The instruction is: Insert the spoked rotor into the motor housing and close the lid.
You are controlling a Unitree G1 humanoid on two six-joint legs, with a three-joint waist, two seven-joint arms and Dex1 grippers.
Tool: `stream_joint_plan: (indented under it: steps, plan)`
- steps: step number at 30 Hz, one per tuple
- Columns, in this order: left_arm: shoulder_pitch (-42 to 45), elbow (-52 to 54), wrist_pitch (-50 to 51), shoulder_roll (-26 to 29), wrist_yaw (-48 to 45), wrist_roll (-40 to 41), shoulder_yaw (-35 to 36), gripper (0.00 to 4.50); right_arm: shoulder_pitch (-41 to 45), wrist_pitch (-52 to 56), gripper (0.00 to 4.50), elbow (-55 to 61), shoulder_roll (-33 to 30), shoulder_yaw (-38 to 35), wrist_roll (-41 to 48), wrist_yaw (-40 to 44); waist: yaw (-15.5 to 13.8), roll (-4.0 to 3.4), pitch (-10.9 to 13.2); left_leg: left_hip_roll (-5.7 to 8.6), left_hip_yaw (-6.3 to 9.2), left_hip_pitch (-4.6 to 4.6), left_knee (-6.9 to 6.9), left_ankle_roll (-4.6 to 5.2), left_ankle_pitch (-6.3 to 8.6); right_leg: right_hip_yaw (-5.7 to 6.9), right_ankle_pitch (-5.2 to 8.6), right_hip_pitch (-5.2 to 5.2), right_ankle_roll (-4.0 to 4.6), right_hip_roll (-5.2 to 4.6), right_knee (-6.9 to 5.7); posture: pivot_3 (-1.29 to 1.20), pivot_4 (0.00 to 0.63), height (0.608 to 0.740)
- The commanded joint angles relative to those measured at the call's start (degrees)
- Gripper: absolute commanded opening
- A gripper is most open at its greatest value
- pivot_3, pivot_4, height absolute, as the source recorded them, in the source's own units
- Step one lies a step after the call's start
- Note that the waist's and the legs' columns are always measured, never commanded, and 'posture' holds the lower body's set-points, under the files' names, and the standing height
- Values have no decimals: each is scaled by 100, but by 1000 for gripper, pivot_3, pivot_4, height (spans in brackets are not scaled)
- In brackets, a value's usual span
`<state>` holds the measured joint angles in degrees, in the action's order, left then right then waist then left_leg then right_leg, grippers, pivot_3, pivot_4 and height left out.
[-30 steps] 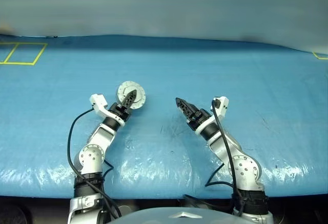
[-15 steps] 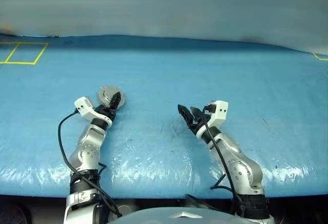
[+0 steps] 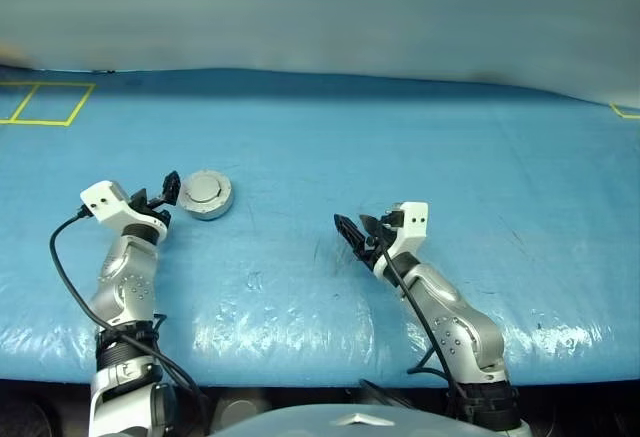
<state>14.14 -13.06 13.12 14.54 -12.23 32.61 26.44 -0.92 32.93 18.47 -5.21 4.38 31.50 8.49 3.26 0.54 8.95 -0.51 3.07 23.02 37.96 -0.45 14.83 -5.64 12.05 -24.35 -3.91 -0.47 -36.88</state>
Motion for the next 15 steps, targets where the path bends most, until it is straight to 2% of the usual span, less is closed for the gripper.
stream_joint_plan:
  steps: [1, 5, 8, 12, 15]
  plan:
    - [-159, 565, -192, 75, -203, -93, -95, 4489, 0, -313, 3514, 238, -95, 61, -500, -99, -1, 1, -1, 0, -1, 0, 0, 0, 0, 0, 0, 0, 0, 0, 0, 0, 150, 740]
    - [-613, 1269, -984, 80, -117, -1372, -974, 4489, -36, -824, 3514, 390, -282, 299, -1592, -502, -35, 2, -2, 3, -2, 0, 0, -2, -1, -1, -1, 0, 0, -4, 1, 0, 150, 740]
    - [-953, 1813, -1123, -208, 9, -1768, -1521, 4489, -113, -1222, 3514, 462, -551, 752, -2675, -790, -58, 3, -2, 2, -4, -2, -3, -6, -3, -2, -1, 0, 1, -4, 1, 0, 150, 740]
    - [-1439, 2348, -1275, -560, 406, -2525, -2165, 4489, -462, -1531, 3514, 668, -110, 675, -2739, -1054, -75, 7, -5, -5, -5, -7, -7, -7, -4, -2, 2, 0, 0, 1, -1, 0, 150, 740]
    - [-1805, 2677, -1134, -819, 544, -2572, -2368, 4489, -706, -1609, 3514, 705, 24, 677, -3109, -1286, -78, 7, -5, -7, -9, -10, -8, -7, -3, -3, 10, 0, -10, -1, -2, 0, 150, 740]
